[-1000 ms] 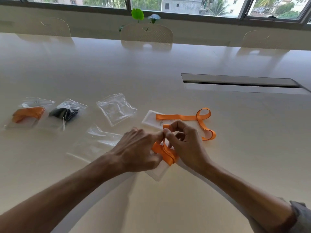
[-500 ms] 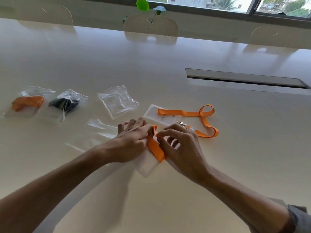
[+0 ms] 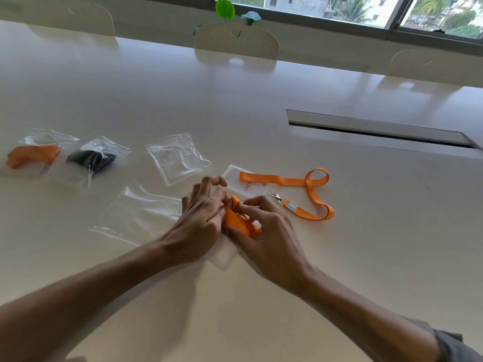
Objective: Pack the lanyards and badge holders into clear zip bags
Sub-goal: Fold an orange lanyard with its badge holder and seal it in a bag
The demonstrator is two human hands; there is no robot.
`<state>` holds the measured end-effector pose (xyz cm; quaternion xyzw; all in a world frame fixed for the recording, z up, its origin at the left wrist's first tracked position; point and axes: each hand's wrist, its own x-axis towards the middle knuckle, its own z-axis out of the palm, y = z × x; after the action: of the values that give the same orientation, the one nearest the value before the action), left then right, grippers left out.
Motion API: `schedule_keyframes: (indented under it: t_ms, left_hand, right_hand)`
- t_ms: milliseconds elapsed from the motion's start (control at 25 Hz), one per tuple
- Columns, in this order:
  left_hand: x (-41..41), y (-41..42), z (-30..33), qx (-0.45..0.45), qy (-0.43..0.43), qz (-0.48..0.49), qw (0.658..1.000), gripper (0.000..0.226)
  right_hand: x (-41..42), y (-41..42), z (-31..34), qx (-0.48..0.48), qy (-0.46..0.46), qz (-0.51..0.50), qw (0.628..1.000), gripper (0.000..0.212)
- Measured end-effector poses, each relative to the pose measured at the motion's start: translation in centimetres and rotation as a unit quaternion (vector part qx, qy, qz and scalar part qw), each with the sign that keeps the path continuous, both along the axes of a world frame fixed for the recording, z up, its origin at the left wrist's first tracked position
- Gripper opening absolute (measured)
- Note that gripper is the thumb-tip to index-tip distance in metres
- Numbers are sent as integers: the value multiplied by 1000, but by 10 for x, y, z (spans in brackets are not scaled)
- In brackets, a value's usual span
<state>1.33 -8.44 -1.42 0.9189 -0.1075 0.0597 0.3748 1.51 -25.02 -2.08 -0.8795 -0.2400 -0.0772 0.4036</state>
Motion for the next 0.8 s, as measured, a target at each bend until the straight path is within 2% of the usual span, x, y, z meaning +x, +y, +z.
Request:
schedule_keyframes:
  t_ms: [160, 280, 480, 600, 720, 800]
  left_hand:
    - [-3, -3, -3, 9, -34, 10, 999, 12]
    - [-7, -3, -5, 25, -68, 6, 997, 14]
    - [-10, -2, -2, 50, -116, 3, 992, 14]
    - [-9, -2, -1, 67, -150, -20, 986, 18]
    - [-9, 0, 4, 50, -126, 12, 991, 14]
    - [-10, 5, 10, 74, -144, 26, 986, 29]
  right_hand:
    - [4, 1, 2, 29, 29, 3, 999, 21]
    - [3, -1, 4, 79, 97, 27, 992, 17]
    - [3, -3, 11, 41, 136, 117, 983, 18]
    - [3, 0, 6, 19, 121, 145, 982, 14]
    - [2, 0, -3, 50, 101, 129, 985, 12]
    - [6, 0, -6, 91, 96, 97, 986, 10]
